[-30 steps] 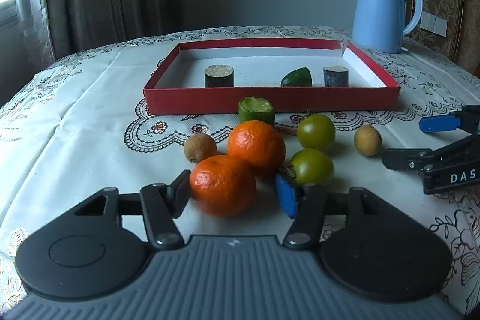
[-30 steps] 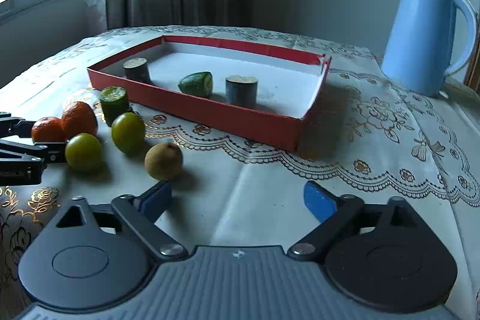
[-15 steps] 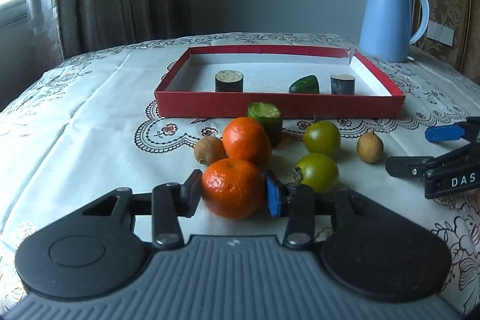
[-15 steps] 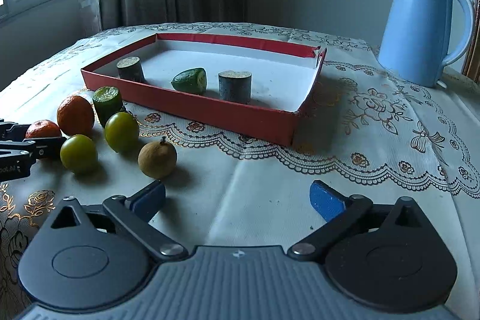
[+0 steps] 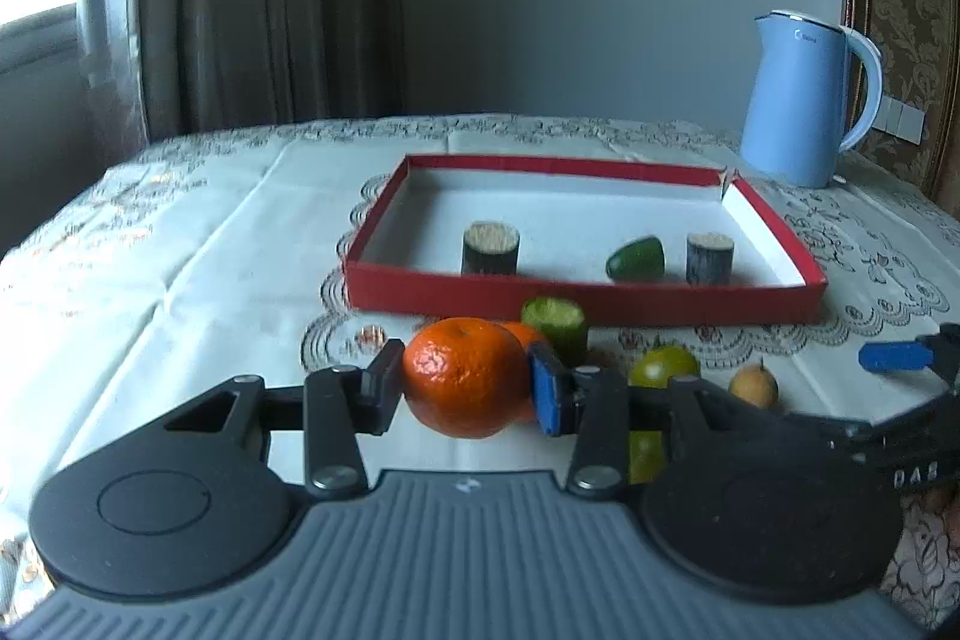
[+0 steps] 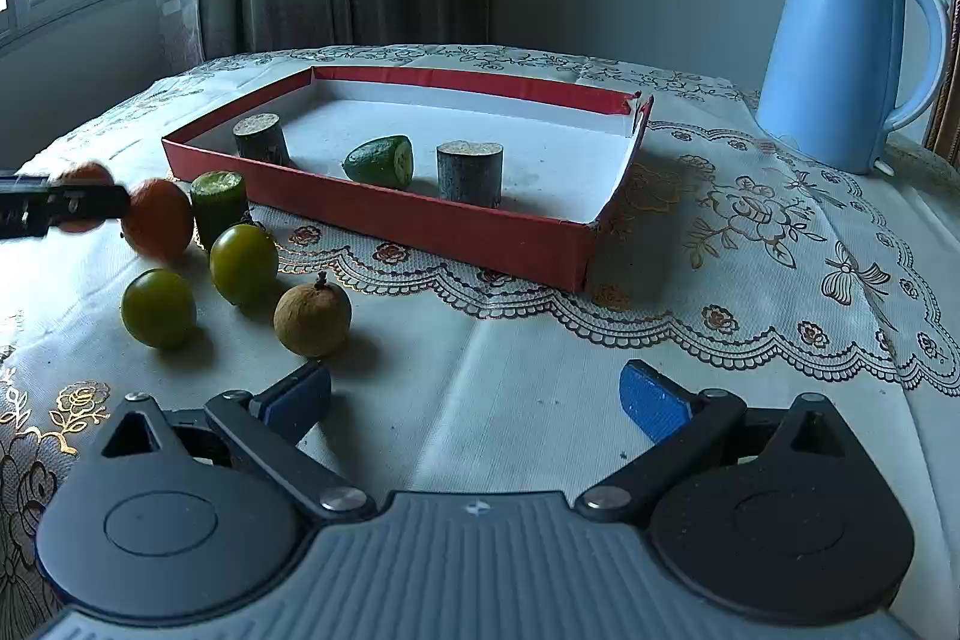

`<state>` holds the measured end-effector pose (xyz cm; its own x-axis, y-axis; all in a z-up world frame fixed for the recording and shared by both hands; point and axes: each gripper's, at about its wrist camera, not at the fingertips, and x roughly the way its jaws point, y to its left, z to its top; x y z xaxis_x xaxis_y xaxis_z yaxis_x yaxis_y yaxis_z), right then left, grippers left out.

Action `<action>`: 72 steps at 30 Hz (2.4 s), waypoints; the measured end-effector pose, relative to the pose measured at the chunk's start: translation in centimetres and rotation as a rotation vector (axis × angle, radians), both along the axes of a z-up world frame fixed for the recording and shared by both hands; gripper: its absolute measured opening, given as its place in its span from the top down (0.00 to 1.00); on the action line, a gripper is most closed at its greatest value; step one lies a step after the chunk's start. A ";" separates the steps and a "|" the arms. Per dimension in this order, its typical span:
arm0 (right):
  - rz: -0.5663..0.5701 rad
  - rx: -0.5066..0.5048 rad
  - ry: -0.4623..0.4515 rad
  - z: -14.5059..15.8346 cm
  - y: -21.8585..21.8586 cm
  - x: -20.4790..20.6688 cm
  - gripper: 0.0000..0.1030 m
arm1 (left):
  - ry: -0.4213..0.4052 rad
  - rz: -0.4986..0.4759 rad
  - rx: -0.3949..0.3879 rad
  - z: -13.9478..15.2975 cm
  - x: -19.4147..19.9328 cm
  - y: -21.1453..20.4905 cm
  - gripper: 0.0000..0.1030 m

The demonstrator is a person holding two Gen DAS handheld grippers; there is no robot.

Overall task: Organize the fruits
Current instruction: 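Grasp the tangerine with the left gripper and lift it, then lower the tangerine into the tray and open the left gripper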

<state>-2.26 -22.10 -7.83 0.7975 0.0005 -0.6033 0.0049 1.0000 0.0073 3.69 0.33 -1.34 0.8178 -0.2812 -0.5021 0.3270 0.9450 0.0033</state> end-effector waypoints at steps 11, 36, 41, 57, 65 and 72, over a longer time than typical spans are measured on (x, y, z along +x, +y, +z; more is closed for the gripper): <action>0.000 0.001 0.000 0.0 0.0 0.0 0.00 | -0.016 0.020 -0.028 2.4 5.2 -1.1 0.61; -0.001 0.001 0.000 -0.1 0.0 0.1 0.00 | 0.153 0.038 0.015 -1.2 17.9 -4.1 0.61; -0.001 0.001 0.000 -0.1 0.0 0.1 0.00 | 0.150 0.052 0.013 -1.4 18.0 -4.0 0.53; -0.001 0.002 0.000 0.0 0.1 0.1 0.00 | -0.067 0.080 -0.055 2.2 12.2 -0.9 0.04; -0.001 0.002 0.000 0.0 0.1 0.1 0.00 | -0.056 0.129 -0.092 1.1 4.9 3.9 0.00; -0.001 0.002 0.000 0.0 0.1 0.1 0.00 | -0.010 0.148 -0.047 -0.2 1.2 5.8 0.00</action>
<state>-2.17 -22.03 -7.85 0.7974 0.0010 -0.6035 0.0058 0.9999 0.0093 4.90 6.10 -1.49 0.8568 -0.1801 -0.4831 0.1843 0.9821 -0.0392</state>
